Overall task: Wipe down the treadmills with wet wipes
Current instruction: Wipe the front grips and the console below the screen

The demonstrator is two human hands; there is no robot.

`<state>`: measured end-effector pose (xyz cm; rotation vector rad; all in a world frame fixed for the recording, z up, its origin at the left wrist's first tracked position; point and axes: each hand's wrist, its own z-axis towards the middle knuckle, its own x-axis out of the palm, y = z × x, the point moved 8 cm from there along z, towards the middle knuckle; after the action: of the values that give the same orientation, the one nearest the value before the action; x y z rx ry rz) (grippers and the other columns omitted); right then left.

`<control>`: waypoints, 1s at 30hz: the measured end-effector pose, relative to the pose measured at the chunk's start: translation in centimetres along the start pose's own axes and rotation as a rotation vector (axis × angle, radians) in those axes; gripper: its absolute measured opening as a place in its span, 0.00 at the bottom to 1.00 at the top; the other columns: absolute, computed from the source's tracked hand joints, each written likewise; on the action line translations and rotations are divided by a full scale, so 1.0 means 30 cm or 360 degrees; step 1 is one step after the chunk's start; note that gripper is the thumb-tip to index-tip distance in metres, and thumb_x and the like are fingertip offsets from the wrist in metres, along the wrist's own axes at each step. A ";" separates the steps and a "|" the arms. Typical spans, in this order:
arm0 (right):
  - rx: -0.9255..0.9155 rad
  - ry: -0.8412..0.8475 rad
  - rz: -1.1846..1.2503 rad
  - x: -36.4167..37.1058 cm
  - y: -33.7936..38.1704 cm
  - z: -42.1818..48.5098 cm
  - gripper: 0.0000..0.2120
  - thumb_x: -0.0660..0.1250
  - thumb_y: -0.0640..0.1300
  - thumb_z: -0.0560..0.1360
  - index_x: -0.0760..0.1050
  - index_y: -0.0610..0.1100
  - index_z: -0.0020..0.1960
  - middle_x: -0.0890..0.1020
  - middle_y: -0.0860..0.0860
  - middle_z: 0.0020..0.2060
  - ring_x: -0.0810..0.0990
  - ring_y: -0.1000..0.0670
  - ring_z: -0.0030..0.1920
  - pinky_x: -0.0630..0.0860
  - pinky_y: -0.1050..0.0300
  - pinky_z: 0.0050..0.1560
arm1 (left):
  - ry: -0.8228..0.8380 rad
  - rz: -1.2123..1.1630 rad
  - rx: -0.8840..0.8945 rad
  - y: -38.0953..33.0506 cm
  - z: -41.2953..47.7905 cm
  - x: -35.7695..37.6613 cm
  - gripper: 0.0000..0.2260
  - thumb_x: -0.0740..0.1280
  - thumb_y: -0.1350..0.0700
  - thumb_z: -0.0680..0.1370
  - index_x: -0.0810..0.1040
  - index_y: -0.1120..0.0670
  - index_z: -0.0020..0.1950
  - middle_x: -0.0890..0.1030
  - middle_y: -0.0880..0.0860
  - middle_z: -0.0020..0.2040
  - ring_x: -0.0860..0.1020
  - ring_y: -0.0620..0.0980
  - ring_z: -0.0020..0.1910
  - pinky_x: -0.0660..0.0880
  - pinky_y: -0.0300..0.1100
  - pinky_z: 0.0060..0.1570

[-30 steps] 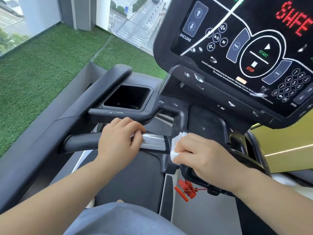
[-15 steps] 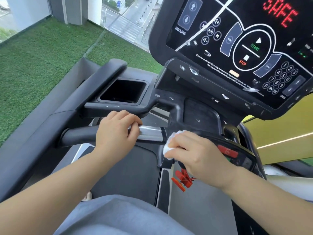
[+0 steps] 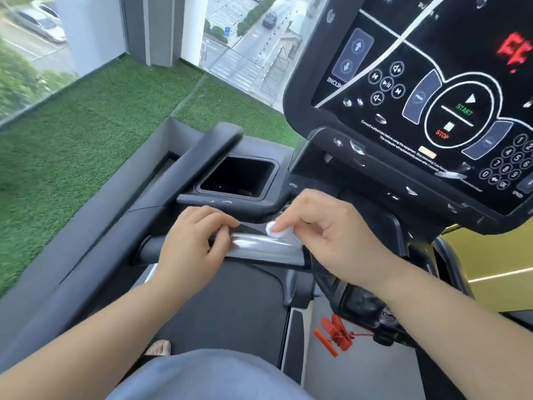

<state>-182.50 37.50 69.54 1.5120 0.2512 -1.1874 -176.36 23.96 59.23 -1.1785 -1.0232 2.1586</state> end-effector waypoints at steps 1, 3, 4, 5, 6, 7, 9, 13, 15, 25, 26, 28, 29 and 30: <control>0.0052 -0.0032 0.0106 0.004 -0.011 0.050 0.16 0.63 0.31 0.74 0.82 0.50 0.46 0.79 0.48 0.40 0.78 0.49 0.42 0.75 0.54 0.45 | -0.0061 0.0075 -0.0047 0.036 0.005 -0.031 0.16 0.55 0.53 0.75 0.83 0.54 0.46 0.79 0.46 0.44 0.72 0.47 0.48 0.63 0.30 0.50; 0.0149 -0.0065 0.0209 0.020 -0.049 0.149 0.18 0.64 0.31 0.75 0.82 0.53 0.47 0.80 0.49 0.41 0.79 0.51 0.43 0.75 0.56 0.47 | -0.0118 0.0221 -0.0181 0.117 0.025 -0.081 0.17 0.54 0.52 0.75 0.82 0.54 0.48 0.80 0.49 0.47 0.73 0.52 0.51 0.62 0.33 0.53; 0.0183 -0.0043 0.0154 0.041 -0.075 0.200 0.17 0.64 0.31 0.75 0.82 0.53 0.47 0.81 0.48 0.41 0.79 0.53 0.43 0.75 0.59 0.48 | -0.0104 0.0281 -0.0262 0.156 0.038 -0.097 0.17 0.55 0.52 0.75 0.82 0.54 0.50 0.80 0.50 0.49 0.73 0.54 0.53 0.62 0.35 0.54; 0.0196 0.0002 0.0037 0.069 -0.097 0.252 0.16 0.65 0.32 0.75 0.83 0.52 0.47 0.82 0.48 0.41 0.78 0.54 0.43 0.74 0.61 0.47 | -0.0069 0.0329 -0.0339 0.191 0.049 -0.106 0.15 0.56 0.54 0.76 0.82 0.53 0.51 0.80 0.50 0.52 0.72 0.55 0.55 0.62 0.37 0.55; 0.0180 0.0057 -0.0103 0.103 -0.116 0.303 0.15 0.65 0.33 0.75 0.84 0.50 0.48 0.82 0.48 0.42 0.79 0.54 0.43 0.75 0.60 0.48 | -0.0033 0.0364 -0.0394 0.223 0.057 -0.108 0.13 0.58 0.56 0.77 0.82 0.53 0.53 0.79 0.51 0.54 0.72 0.56 0.57 0.63 0.39 0.57; 0.0145 0.0124 -0.0234 0.144 -0.130 0.351 0.13 0.65 0.34 0.75 0.84 0.49 0.48 0.82 0.48 0.42 0.79 0.52 0.45 0.75 0.56 0.48 | -0.0002 0.0393 -0.0423 0.247 0.065 -0.106 0.11 0.61 0.59 0.77 0.81 0.53 0.54 0.79 0.52 0.55 0.71 0.57 0.58 0.63 0.42 0.59; 0.0093 0.0325 -0.0448 0.238 -0.151 0.430 0.11 0.65 0.37 0.76 0.84 0.47 0.52 0.82 0.46 0.45 0.79 0.47 0.48 0.73 0.54 0.51 | 0.0061 0.0432 -0.0458 0.283 0.073 -0.098 0.11 0.63 0.61 0.77 0.81 0.53 0.56 0.78 0.52 0.57 0.70 0.57 0.60 0.64 0.44 0.61; -0.0044 0.0700 -0.0826 0.423 -0.162 0.503 0.13 0.61 0.38 0.78 0.81 0.47 0.57 0.79 0.46 0.50 0.77 0.45 0.53 0.70 0.54 0.51 | 0.0066 0.0417 -0.0471 0.331 0.069 -0.107 0.17 0.57 0.56 0.73 0.81 0.55 0.56 0.79 0.52 0.56 0.72 0.57 0.59 0.63 0.41 0.60; -0.0101 0.0816 -0.0893 0.481 -0.154 0.509 0.14 0.60 0.38 0.78 0.81 0.48 0.58 0.79 0.47 0.51 0.77 0.45 0.54 0.72 0.52 0.52 | 0.0003 0.0367 -0.0515 0.348 0.064 -0.126 0.19 0.56 0.57 0.71 0.81 0.56 0.55 0.79 0.53 0.55 0.73 0.57 0.57 0.62 0.38 0.58; -0.0368 0.1151 -0.0971 0.464 -0.146 0.458 0.12 0.64 0.49 0.79 0.82 0.47 0.57 0.78 0.47 0.48 0.77 0.47 0.50 0.62 0.62 0.44 | -0.0024 0.0553 -0.0316 0.318 0.066 -0.107 0.20 0.52 0.53 0.71 0.83 0.54 0.49 0.80 0.53 0.51 0.76 0.58 0.51 0.71 0.45 0.54; -0.0318 0.1167 -0.0927 0.439 -0.156 0.457 0.11 0.66 0.48 0.78 0.83 0.47 0.55 0.80 0.48 0.47 0.77 0.49 0.48 0.62 0.64 0.44 | -0.0025 0.0545 -0.0315 0.319 0.066 -0.108 0.20 0.52 0.54 0.71 0.83 0.54 0.49 0.80 0.52 0.51 0.76 0.58 0.51 0.71 0.45 0.55; -0.0121 0.1052 -0.0768 0.383 -0.174 0.478 0.09 0.69 0.48 0.76 0.84 0.47 0.52 0.82 0.51 0.46 0.77 0.54 0.46 0.66 0.65 0.45 | -0.0046 0.0549 -0.0309 0.319 0.065 -0.111 0.20 0.52 0.54 0.71 0.83 0.54 0.48 0.80 0.52 0.50 0.76 0.58 0.51 0.70 0.45 0.55; -0.0012 0.0924 -0.0656 0.363 -0.179 0.494 0.09 0.69 0.49 0.75 0.84 0.47 0.51 0.83 0.52 0.46 0.77 0.56 0.45 0.69 0.65 0.47 | -0.0057 0.0559 -0.0307 0.320 0.064 -0.110 0.20 0.52 0.54 0.71 0.83 0.54 0.48 0.80 0.52 0.50 0.76 0.58 0.51 0.70 0.44 0.54; 0.0062 0.0791 -0.0557 0.357 -0.177 0.509 0.09 0.70 0.49 0.75 0.84 0.46 0.51 0.84 0.52 0.46 0.78 0.57 0.45 0.70 0.65 0.49 | -0.0065 0.0568 -0.0306 0.320 0.064 -0.109 0.20 0.53 0.54 0.71 0.83 0.54 0.47 0.80 0.52 0.50 0.76 0.58 0.50 0.70 0.43 0.54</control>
<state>-189.32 21.88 60.29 1.8331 0.8579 -1.0652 -176.81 15.11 53.93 -1.5093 -1.1287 2.4035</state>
